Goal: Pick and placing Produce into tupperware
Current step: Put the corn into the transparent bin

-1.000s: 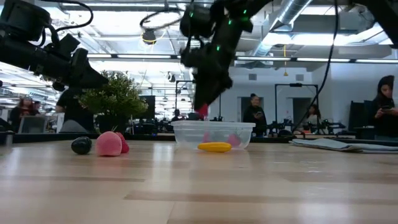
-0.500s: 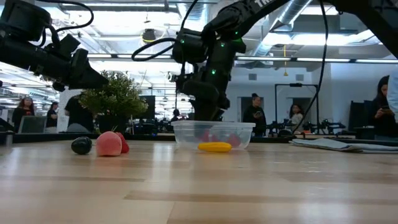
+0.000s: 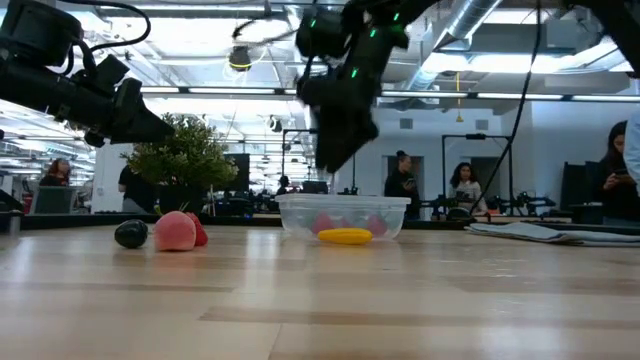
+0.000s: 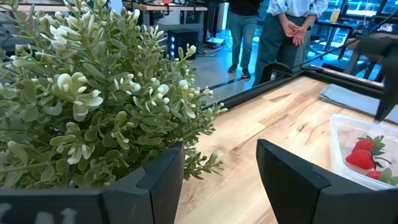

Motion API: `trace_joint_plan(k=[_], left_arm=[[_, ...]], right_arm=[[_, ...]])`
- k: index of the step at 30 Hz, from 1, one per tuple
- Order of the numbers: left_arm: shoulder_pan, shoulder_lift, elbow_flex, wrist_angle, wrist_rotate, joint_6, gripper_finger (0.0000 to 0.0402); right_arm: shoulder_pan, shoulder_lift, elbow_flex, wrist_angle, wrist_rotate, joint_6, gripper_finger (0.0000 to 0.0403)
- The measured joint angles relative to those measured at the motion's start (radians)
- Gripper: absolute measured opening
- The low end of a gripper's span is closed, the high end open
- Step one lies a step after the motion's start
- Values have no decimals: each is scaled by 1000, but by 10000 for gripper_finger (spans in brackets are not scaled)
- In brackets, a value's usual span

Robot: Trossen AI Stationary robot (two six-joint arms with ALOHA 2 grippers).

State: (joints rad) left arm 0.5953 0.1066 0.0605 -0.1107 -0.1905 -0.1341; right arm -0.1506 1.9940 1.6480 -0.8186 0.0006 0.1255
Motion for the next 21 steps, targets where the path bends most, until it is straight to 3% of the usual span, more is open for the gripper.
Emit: trace_joint_plan(k=[8, 12, 18, 21], left_arm=[[0, 0, 0, 0, 0, 0, 192], [0, 0, 0, 0, 0, -1, 192], [0, 0, 0, 0, 0, -1, 192], [0, 0, 0, 0, 0, -1, 192]], right_arm=[[81, -96, 1, -75, -3, 32, 244], [131, -89, -1, -103, 3, 151, 244], [201, -54, 1, -109, 193, 354, 244], [218, -40, -3, -143, 214, 434, 244]])
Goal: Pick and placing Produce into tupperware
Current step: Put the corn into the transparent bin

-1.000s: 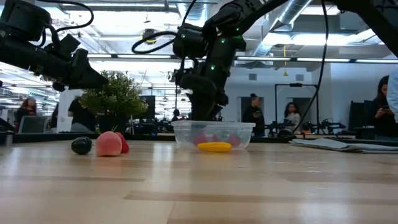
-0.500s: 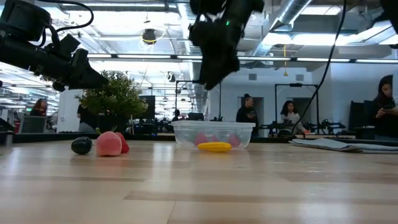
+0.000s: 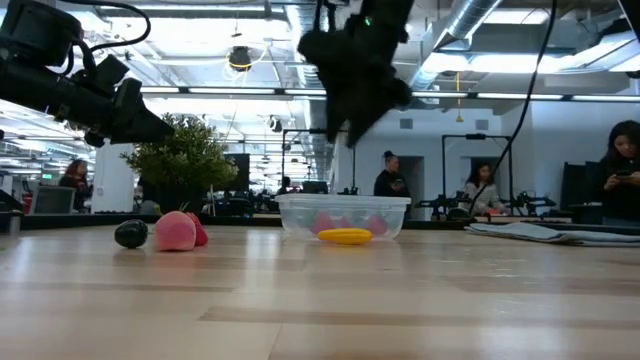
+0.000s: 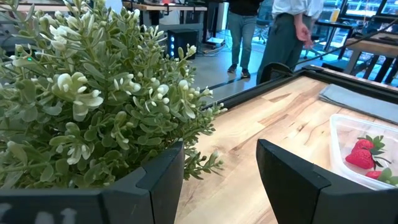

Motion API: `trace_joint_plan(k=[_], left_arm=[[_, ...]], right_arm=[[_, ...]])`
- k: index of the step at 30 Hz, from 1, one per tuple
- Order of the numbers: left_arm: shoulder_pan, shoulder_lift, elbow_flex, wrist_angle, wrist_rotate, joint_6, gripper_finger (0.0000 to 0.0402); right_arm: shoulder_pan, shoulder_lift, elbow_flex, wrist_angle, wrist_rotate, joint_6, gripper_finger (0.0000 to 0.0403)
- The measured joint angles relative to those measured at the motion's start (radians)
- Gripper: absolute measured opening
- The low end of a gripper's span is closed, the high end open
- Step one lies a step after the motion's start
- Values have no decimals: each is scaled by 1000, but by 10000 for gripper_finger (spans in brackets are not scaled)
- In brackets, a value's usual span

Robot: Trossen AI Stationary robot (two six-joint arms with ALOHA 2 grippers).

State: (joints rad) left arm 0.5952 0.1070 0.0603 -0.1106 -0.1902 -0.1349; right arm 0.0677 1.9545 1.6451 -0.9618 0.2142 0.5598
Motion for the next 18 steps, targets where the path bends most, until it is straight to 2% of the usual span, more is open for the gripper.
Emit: trace_joint_plan(k=[6, 18], left_arm=[[0, 0, 0, 0, 0, 0, 192], [0, 0, 0, 0, 0, 0, 192]], right_arm=[[11, -5, -54, 73, 1, 132, 244], [102, 11, -167, 146, 4, 279, 244]])
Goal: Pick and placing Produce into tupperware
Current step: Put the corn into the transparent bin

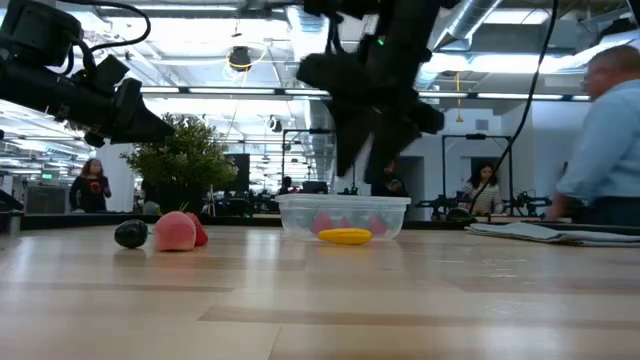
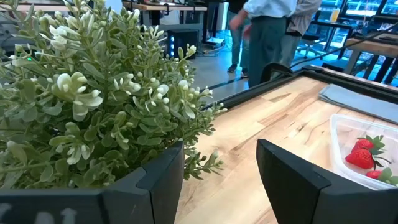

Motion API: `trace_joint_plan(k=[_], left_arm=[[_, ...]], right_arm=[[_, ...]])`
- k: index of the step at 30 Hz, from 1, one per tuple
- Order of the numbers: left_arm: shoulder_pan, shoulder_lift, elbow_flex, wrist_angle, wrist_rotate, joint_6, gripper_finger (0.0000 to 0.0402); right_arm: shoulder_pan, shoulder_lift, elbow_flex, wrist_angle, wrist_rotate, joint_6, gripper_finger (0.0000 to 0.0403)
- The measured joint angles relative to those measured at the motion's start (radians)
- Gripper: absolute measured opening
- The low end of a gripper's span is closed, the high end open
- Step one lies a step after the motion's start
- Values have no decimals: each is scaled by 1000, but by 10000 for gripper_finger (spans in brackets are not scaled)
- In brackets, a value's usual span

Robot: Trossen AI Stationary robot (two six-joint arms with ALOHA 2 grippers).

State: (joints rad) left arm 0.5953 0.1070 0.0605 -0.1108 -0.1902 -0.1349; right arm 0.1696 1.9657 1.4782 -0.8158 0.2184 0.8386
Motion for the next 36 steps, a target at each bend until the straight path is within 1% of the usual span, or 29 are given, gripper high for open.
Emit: trace_joint_plan(k=[4, 10, 12, 15, 18, 20, 26, 30, 35, 36], left_arm=[[0, 0, 0, 0, 0, 0, 192], [0, 0, 0, 0, 0, 0, 192], [0, 0, 0, 0, 0, 0, 192], [0, 0, 0, 0, 0, 0, 192], [0, 0, 0, 0, 0, 0, 192], [0, 0, 0, 0, 0, 0, 192], [0, 0, 0, 0, 0, 0, 192], [0, 0, 0, 0, 0, 0, 192], [0, 0, 0, 0, 0, 0, 192], [0, 2, 0, 0, 0, 0, 192]], right_arm=[[16, 2, -53, 61, 16, 1, 244], [8, 2, -122, 153, 16, -1, 244], [-1, 3, -135, 174, 19, -28, 244], [-14, 2, -161, 251, 35, -83, 244], [-33, 2, -189, 279, 13, -85, 244], [-44, 2, -194, 280, -7, -87, 244], [-47, 2, -195, 292, -12, -106, 244], [-48, 3, -195, 294, -52, -106, 244], [-47, 50, -194, 328, -74, -106, 244], [-47, 67, -185, 359, -82, -106, 244]])
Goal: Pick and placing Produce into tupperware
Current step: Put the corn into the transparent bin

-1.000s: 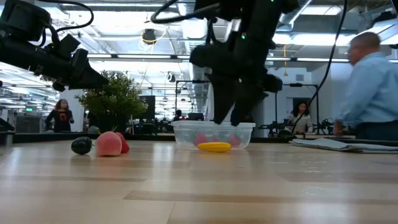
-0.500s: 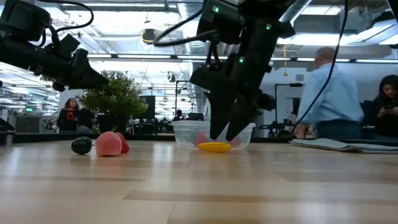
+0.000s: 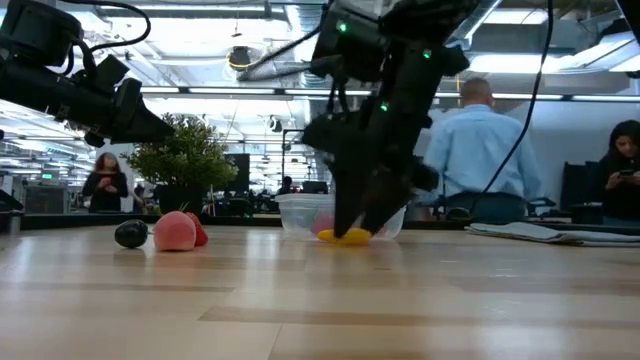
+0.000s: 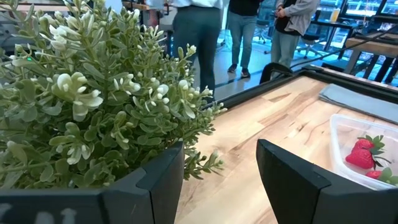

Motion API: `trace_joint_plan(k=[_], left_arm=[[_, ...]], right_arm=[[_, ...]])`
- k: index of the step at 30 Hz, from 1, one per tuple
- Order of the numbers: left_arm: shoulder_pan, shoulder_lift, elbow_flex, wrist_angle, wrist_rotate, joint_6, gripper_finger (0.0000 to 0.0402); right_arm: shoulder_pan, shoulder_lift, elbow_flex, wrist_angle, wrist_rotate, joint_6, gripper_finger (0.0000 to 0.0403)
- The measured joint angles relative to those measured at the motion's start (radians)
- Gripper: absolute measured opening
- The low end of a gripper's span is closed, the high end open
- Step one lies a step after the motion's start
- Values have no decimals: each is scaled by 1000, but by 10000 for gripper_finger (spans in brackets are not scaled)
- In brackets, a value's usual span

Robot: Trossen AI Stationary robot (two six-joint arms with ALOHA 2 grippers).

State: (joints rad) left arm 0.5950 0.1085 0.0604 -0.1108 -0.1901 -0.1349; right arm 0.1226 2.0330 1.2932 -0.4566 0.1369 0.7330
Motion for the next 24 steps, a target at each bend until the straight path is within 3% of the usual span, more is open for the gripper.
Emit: trace_joint_plan(k=[7, 24], left_arm=[[0, 17, 0, 0, 0, 0, 192], [0, 29, 0, 0, 0, 0, 192]], right_arm=[[0, 9, 0, 5, 10, 26, 227], [-1, 13, -4, -5, 48, 28, 81]])
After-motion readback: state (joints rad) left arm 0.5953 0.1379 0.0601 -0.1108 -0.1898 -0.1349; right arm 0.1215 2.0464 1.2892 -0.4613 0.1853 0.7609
